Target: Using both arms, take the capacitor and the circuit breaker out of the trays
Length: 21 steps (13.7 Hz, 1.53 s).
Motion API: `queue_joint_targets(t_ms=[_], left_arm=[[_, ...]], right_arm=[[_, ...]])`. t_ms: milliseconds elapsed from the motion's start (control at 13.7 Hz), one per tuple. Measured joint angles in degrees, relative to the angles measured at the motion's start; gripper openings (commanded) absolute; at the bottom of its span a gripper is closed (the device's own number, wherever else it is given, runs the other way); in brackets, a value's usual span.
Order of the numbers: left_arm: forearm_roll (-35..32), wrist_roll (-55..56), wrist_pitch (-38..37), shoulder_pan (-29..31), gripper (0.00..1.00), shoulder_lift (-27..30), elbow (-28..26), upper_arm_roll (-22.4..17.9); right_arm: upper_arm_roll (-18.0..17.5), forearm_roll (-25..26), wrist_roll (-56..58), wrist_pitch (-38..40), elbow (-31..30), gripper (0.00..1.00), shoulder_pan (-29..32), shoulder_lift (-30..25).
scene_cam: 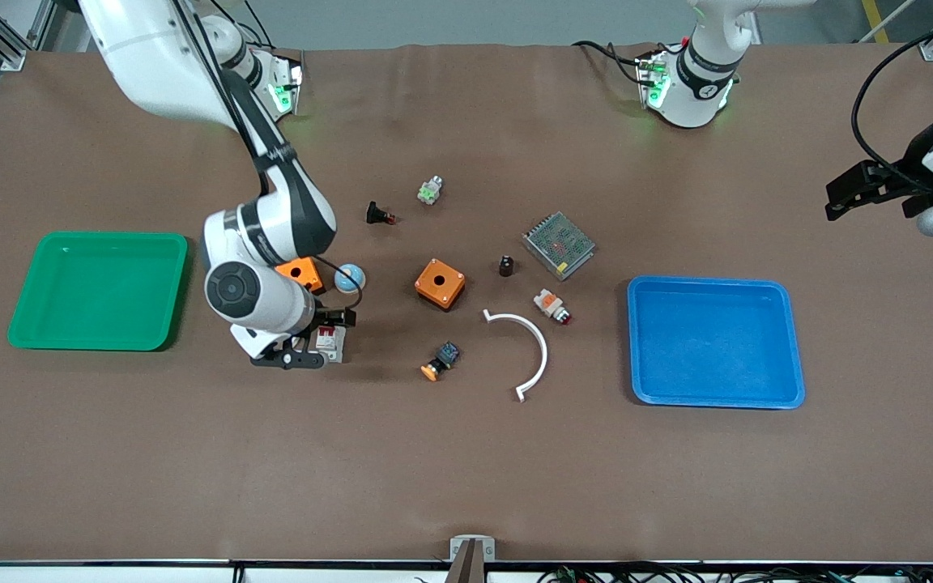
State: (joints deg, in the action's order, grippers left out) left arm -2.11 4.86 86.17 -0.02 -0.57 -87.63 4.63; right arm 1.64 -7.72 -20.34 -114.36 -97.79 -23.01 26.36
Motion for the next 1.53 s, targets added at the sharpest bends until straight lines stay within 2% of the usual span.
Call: queue_joint_targets(t_ms=[219, 364, 656, 874, 1093, 1384, 1530], left_arm=[[0.00, -0.02, 0.00, 0.02, 1.00, 1.69, -1.71, -0.23], [0.00, -0.04, 0.00, 0.02, 1.00, 2.62, -2.60, -0.30], [0.00, -0.12, 0.46, -0.24, 1.00, 3.03, -2.97, -1.11], [0.00, -0.17, 1.74, -1.22, 1.00, 3.08, -3.05, -1.57], [0.00, -0.17, 2.86, -1.55, 1.00, 3.09, -3.32, -1.73], [0.00, -0.17, 4.66, -1.55, 1.00, 3.36, -4.72, -1.80], [0.00, -0.17, 4.72, -1.56, 1.00, 3.38, -4.77, -1.80]], right_arm=[[1.17, 0.01, -0.48, 14.68, 0.59, 1.00, 0.82, -12.28], [1.55, 0.02, -0.47, 22.08, 0.33, 1.00, 3.61, -19.66], [1.82, 2.23, 2.23, 25.39, -5.35, 1.00, 10.28, -29.24], [1.92, 2.84, 10.65, 25.34, -7.31, 1.00, 16.78, -31.73], [2.04, 2.99, 17.37, 24.53, -5.25, 1.00, 22.47, -32.03], [1.99, 4.19, 18.35, 24.34, 2.51, 1.00, 23.74, -30.40], [1.99, 4.22, 18.40, 24.25, 4.19, 1.00, 24.07, -29.06]])
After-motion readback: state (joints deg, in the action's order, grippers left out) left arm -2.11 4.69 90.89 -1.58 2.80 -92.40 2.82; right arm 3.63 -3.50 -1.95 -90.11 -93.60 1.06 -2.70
